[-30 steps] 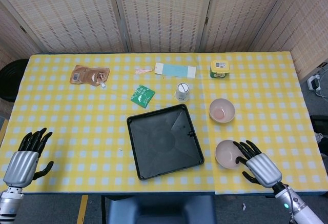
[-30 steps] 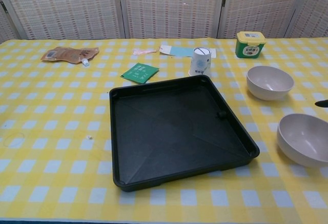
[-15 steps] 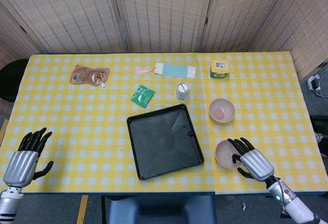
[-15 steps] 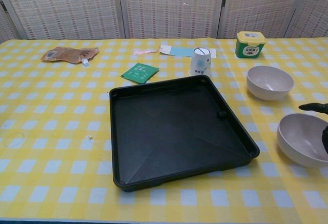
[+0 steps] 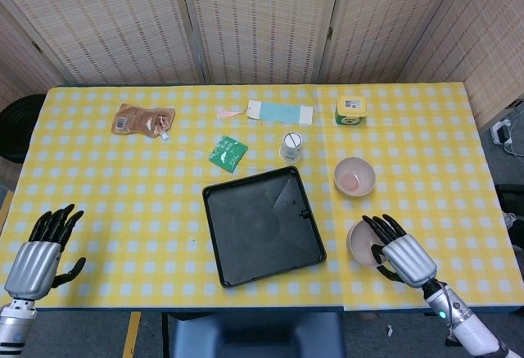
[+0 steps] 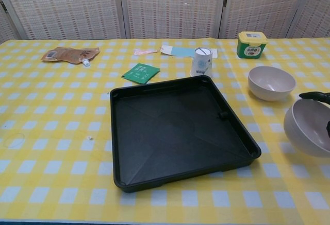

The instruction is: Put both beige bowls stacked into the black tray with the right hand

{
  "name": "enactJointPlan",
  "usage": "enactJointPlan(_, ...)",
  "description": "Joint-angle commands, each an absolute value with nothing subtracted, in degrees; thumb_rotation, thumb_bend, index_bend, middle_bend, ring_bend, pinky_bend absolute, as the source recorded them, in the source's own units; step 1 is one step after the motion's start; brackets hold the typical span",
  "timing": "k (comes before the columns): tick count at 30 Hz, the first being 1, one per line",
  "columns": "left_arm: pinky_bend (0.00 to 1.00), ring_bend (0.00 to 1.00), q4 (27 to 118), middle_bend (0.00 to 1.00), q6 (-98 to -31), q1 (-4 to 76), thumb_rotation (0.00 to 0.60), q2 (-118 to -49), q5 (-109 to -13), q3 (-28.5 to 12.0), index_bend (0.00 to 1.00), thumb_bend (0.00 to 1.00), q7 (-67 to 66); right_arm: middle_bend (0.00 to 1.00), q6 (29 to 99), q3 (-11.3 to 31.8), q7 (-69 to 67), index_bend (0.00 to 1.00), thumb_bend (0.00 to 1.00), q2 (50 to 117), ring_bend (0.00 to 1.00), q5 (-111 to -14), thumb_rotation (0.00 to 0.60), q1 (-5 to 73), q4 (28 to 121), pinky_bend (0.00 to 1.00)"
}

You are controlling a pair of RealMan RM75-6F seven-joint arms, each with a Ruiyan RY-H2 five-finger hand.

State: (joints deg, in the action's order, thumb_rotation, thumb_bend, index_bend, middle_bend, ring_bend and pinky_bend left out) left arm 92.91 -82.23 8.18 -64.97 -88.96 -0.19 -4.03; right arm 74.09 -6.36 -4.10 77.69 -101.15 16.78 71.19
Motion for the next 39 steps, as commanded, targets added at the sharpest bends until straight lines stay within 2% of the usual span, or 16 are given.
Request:
enactJointPlan(1,0.0,0.0,92.9,0.0,-82.3,8.1,0.6,-64.9,-89.0,-0.2,0.0,0.36,-4.0,0.0,75.6,-6.1,-3.3,0.7,0.41,76.8,0.0,-101.7,0.6,16.7,72.4,0.0)
enactJointPlan(5,0.0,0.0,92.9,0.0,-82.3,8.2,0.6,-65.0,-89.3,-0.1,0.0,0.36,-3.9,0.0,76.8,-5.0,-1.2,0.7,0.41,75.0,0.0,-102.8,0.6,17.9,75.9,0.0)
enactJointPlan(8,0.0,0.0,93.0,0.0,-82.1,8.3,0.6,-65.0,-89.4,0.0,0.0,0.36,-4.0,0.0,74.8,-3.6,1.1,0.7,0.41,73.0,0.0,-103.1,0.6,20.5,80.4,0.0)
enactJointPlan(13,0.0,0.0,93.2,0.0,-82.5,8.1,0.6,-64.7,-89.7,0.1,0.0,0.36,-3.7,0.0,66.6,-0.1,5.0,0.7,0.41,70.8,0.0,-101.1,0.6,26.7,88.9,0.0)
enactJointPlan(18,0.0,0.0,93.2,0.0,-83.1,7.9,0.6,-64.3,-89.6,-0.1,0.0,0.36,-3.1,0.0,56.9,3.2,8.7,0.7,0.41,71.8,0.0,-96.5,0.6,32.7,93.9,0.0)
enactJointPlan(28,0.0,0.0,93.1,0.0,-83.4,7.8,0.6,-63.5,-89.3,-0.4,0.0,0.36,-1.3,0.0,42.1,8.8,17.3,0.7,0.41,81.6,0.0,-82.3,0.6,42.6,92.4,0.0)
enactJointPlan(35,0.0,0.0,93.2,0.0,-83.5,7.7,0.6,-63.1,-89.4,-0.4,0.0,0.36,-0.3,0.0,38.2,8.9,25.1,0.7,0.41,86.5,0.0,-73.7,0.6,46.6,89.3,0.0)
enactJointPlan(39,0.0,0.0,93.1,0.0,-83.8,7.6,0.6,-62.8,-89.6,-0.4,0.0,0.36,0.3,0.0,38.8,8.5,27.5,0.7,0.41,87.9,0.0,-70.6,0.6,47.5,88.3,0.0)
